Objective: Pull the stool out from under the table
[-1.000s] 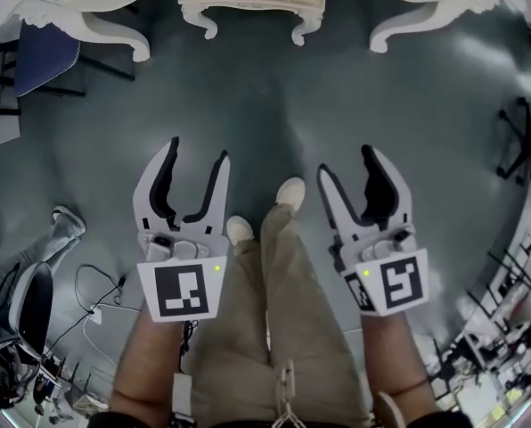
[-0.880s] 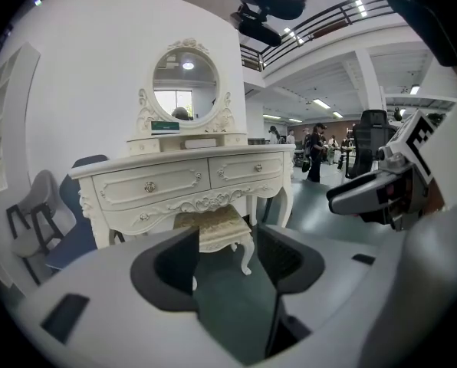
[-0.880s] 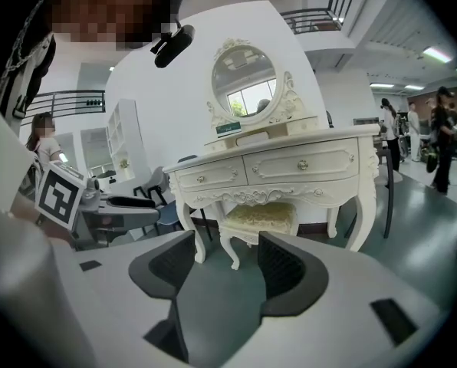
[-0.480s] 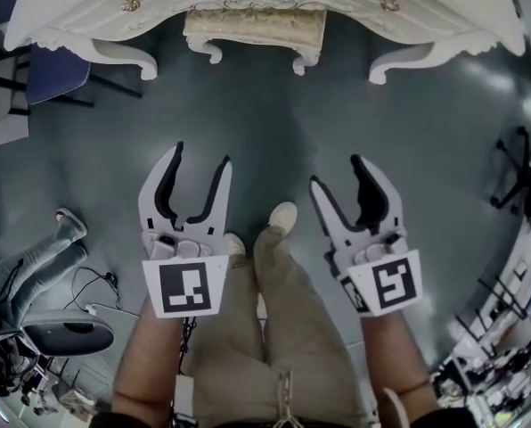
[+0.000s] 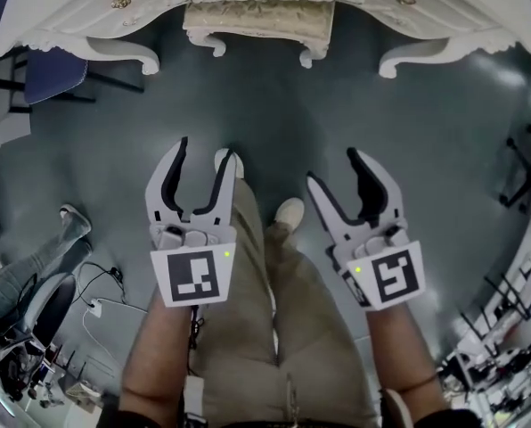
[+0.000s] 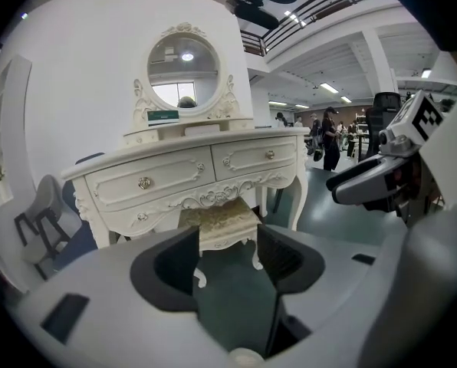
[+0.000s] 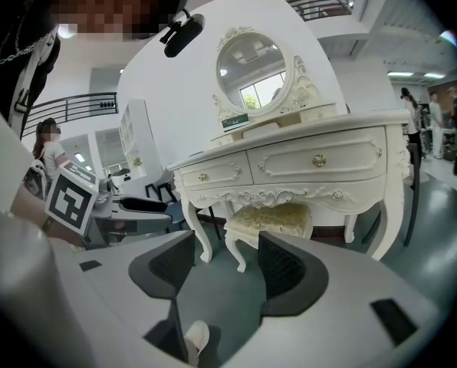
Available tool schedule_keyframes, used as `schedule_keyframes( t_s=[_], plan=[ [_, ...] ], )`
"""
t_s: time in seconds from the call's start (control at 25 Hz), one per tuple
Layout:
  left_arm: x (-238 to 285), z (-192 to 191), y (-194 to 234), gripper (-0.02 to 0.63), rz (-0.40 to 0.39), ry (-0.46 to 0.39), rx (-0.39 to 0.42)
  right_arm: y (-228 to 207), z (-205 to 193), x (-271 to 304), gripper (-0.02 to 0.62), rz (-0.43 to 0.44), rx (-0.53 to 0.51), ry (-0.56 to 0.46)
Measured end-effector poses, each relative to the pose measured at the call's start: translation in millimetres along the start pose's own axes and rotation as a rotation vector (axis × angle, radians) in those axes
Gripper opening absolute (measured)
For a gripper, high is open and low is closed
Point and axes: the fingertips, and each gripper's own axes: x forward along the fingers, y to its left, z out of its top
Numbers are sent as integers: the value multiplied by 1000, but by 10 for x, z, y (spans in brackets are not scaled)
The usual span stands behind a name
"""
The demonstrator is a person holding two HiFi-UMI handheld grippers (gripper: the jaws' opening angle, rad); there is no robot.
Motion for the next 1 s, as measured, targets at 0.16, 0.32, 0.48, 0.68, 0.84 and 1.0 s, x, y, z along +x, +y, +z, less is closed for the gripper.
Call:
schedule_keyframes(
  t_s=[0.16,0.32,0.48,0.68,0.84,1.0],
  plan=[
    [198,-160,73,222,-12,23,-17,-159,-123,172,236,-30,-16,36],
    [488,-216,206,226,-27,23,-3,-483,-125,384,236,-86,-81,44],
    [708,-305,374,227,-44,36,16,-642,-102,658,236,-118,-86,49],
    [978,-450,547,230,-84,80,68,-789,-179,1003,236,-152,-60,68],
    [1286,-540,724,230,-92,100,107,-912,-253,1290,236,-164,-68,83],
    [1627,-613,869,230,-91,109,153,-1049,-304,1535,236,-164,-88,105]
  ],
)
